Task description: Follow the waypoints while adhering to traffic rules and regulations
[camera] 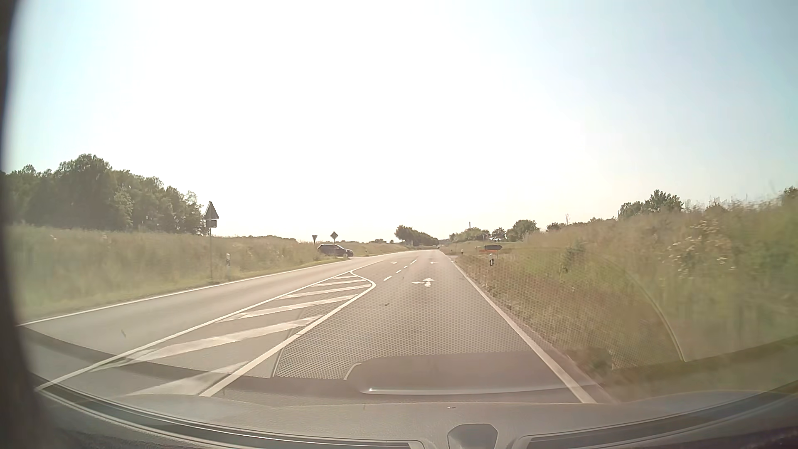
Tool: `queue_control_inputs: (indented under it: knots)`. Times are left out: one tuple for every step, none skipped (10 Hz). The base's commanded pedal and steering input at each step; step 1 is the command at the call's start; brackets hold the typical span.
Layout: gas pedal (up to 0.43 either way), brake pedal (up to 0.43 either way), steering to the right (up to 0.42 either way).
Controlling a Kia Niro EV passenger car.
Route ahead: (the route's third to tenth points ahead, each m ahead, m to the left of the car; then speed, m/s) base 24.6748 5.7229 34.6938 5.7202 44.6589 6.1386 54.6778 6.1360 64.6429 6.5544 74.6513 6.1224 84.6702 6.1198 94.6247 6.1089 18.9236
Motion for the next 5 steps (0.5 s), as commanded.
queue_control_inputs:
  knots:
    - [0.15, 0.006, 0.003]
    - [0.157, 0.006, 0.003]
    - [0.169, 0.006, 0.003]
    - [0.169, 0.006, 0.003]
    - [0.169, 0.006, 0.003]
